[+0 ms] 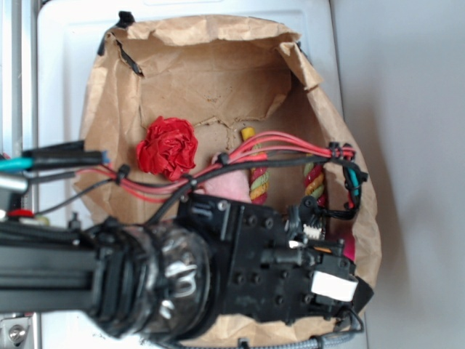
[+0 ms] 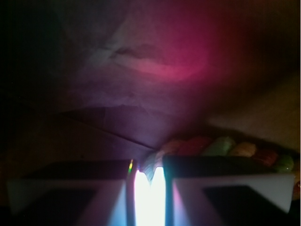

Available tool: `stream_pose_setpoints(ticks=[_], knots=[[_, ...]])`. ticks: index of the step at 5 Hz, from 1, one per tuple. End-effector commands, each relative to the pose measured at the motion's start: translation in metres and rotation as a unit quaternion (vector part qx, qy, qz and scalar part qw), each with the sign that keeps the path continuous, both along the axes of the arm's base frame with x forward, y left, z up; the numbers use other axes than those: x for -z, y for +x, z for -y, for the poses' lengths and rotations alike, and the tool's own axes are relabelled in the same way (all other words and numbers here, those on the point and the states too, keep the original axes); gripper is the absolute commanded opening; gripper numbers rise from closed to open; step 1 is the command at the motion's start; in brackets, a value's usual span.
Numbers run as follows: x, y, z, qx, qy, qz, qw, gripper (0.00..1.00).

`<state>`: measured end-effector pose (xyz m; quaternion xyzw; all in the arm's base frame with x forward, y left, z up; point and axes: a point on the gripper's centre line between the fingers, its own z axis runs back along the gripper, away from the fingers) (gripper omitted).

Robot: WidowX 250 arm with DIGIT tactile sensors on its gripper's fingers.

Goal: Grab the multicolored rope.

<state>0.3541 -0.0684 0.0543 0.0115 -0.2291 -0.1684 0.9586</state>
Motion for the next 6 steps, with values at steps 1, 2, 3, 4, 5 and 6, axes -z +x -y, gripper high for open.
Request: stream_pose_setpoints(ticks=[1, 2, 3, 4, 5, 6], knots=[[-0.0193, 0.0047, -0.0022, -0.007, -0.001, 0.028, 1.000, 0.00], [-0.0199, 0.0050, -0.0030, -0.005, -0.002, 0.021, 1.000, 1.00], [-0.0204, 0.0039, -0.0036, -0.003, -0.005, 0.017, 1.000, 1.00], [-0.0214, 0.0029, -0.0048, -0.002, -0.006, 0.013, 1.000, 1.00], [-0.0201, 0.0032, -0.0060, 0.000, -0.007, 0.006, 1.000, 1.00], [-0.0133, 0.0062, -0.0065, -0.002, -0.003, -0.004, 1.000, 1.00]])
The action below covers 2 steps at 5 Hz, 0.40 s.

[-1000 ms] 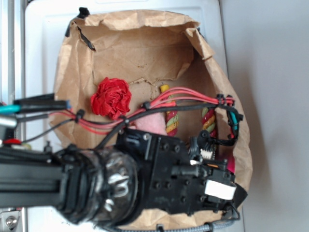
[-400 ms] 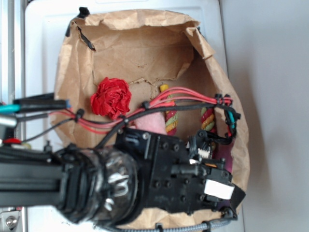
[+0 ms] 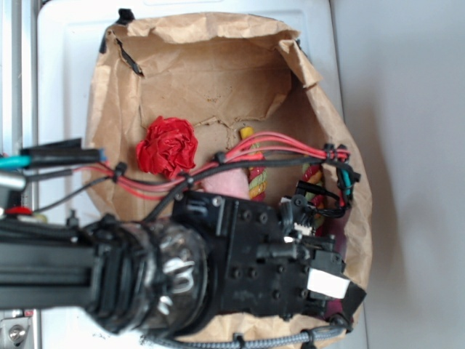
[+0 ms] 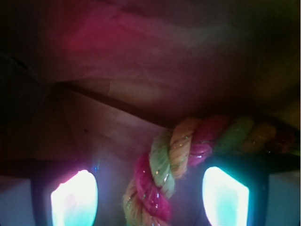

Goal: Grab the multicolored rope.

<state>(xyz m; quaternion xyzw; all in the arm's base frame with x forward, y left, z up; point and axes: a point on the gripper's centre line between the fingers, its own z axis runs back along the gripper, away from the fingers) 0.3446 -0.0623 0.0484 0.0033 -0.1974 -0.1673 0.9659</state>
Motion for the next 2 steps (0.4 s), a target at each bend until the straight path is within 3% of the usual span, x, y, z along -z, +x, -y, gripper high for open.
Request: stream_pose_setpoints(ticks=[1, 2], knots=[[-0.0118, 0.0189, 0.0004, -0.003, 0.004, 0.016, 1.000, 1.00], [-0.0093, 0.0204, 0.0009, -0.004, 0.007, 0.011, 1.000, 1.00]])
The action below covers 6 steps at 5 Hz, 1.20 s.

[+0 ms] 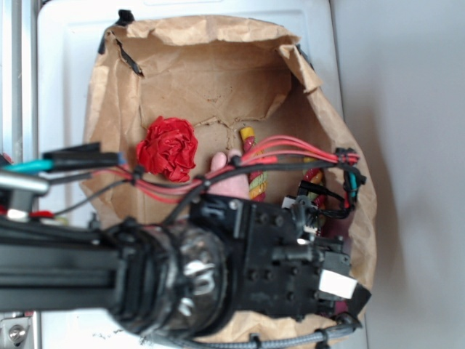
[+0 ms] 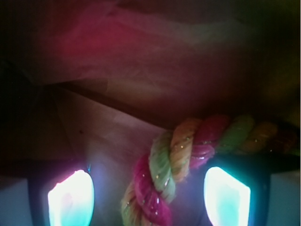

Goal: Grab the multicolored rope.

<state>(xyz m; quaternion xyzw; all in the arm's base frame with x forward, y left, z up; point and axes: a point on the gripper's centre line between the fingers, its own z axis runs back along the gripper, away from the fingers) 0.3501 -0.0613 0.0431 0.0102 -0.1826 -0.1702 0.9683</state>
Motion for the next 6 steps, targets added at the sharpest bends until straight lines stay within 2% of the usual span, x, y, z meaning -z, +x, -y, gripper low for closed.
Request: stream_pose_setpoints(ticks=[1, 2, 3, 6], knots=[[-0.0084, 0.0159, 0.0036, -0.006, 0.007, 0.020, 1.000, 1.00], [-0.0057, 0.0154, 0.0049, -0.006, 0.013, 0.015, 1.000, 1.00], [-0.0062, 0.0170, 0.0029, -0.021, 0.008, 0.008, 1.000, 0.00], [-0.0110, 0.0186, -0.0011, -0.031, 0.000, 0.022, 0.999, 0.00]])
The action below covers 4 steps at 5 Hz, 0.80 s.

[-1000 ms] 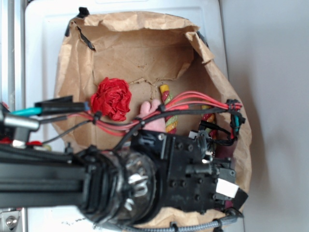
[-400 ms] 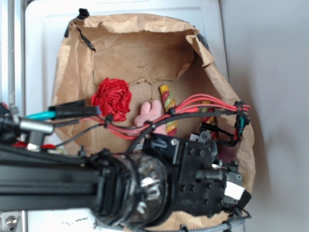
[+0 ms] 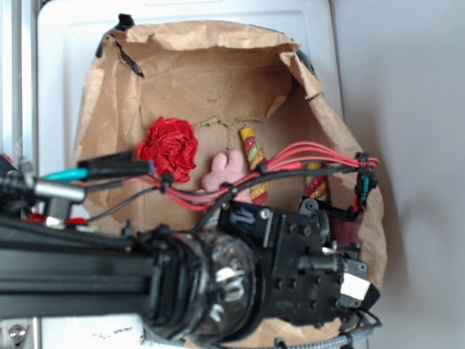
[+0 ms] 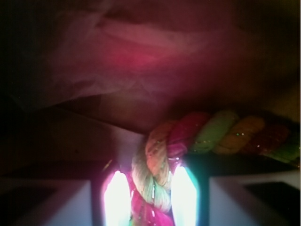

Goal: Grab the multicolored rope.

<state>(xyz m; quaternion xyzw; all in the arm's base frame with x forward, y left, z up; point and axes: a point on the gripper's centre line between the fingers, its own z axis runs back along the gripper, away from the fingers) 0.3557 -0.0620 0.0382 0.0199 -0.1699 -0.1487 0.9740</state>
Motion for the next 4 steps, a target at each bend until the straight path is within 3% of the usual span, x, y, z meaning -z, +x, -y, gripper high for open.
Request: stream_pose_setpoints(ticks=[1, 2, 3, 4], knots=[[-0.017, 0.013, -0.003, -0.011, -0.009, 0.037, 0.999, 0.00], [-0.067, 0.009, 0.047, -0.010, -0.013, 0.038, 0.999, 0.00], [-0.039, 0.005, -0.006, 0.005, -0.037, 0.034, 0.999, 0.00], [-0.070, 0.007, -0.030, -0.014, -0.069, 0.040, 0.997, 0.00]])
